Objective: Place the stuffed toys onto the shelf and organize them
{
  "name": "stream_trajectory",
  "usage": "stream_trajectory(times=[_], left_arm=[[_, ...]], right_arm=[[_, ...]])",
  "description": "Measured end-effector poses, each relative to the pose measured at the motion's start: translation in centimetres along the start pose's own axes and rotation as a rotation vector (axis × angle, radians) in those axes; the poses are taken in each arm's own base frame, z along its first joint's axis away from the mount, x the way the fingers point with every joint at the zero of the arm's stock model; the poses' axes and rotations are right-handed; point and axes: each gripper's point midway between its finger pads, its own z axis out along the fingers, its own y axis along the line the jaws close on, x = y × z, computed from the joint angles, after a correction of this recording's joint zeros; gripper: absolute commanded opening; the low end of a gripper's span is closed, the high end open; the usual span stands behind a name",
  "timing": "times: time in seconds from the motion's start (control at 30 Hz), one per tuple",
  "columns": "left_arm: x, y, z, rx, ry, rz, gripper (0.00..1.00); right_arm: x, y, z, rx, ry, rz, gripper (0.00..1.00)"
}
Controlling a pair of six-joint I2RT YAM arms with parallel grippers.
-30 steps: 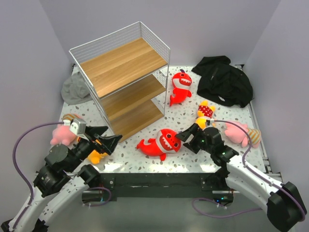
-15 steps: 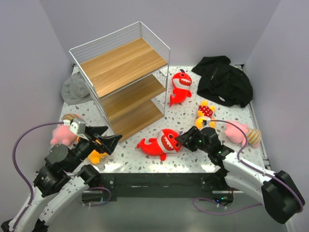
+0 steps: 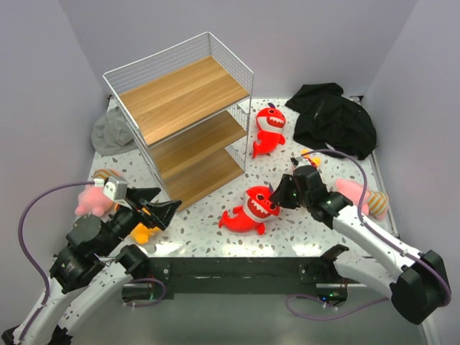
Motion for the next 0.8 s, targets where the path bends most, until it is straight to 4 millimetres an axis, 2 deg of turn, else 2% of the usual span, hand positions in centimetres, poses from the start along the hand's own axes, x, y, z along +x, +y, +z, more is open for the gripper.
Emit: stream_trajectory(times=[0.13,0.33,0.37,0.53,0.57,0.63,0.67,0.73,0.8], left_arm=[[-0.1,0.0,-0.1,0.002,-0.004,0.0,1.0],[-0.2,-0.1,-0.2,0.005,-0.009,-0.001,1.0],[-0.2,-0.1,-0.2,0.005,-0.009,0.0,1.0],[-0.2,-0.1,-0.2,0.005,-0.01,-0.001,1.0],[-0.2,-0.1,-0.2,0.006,-0.012,-0.001,1.0],[-0.3,-0.1,-0.4,0.008,-0.017,-0.001,1.0],[-0.4,-0.1,-0.4,0.01,-0.021,-0.001,1.0],[-0.5,-0.2,-0.6,0.012,-0.028,-0.002,1.0],[-0.5,-0.2,-0.6,0.013,-0.031,-0.002,1.0]], right_arm=[[-0.2,0.3,0.2,0.023,0.088,-0.13,0.19],[-2.0,1.0,0.2,0.057,0.144,-0.264,0.32],[-2.4,0.9,0.4,0.076,0.151,-0.281,0.39],[-2.9,0.0,1.4,0.148,0.181,-0.315,0.59],[-2.8,-0.2,1.4,0.162,0.191,-0.318,0.65],[-2.7,-0.6,1.3,0.185,0.198,-0.315,0.7],[-2.6,-0.7,1.1,0.191,0.199,-0.311,0.78],[-2.8,-0.7,0.7,0.193,0.189,-0.298,0.83],[-3.2,-0.4,0.0,0.191,0.165,-0.28,0.84]])
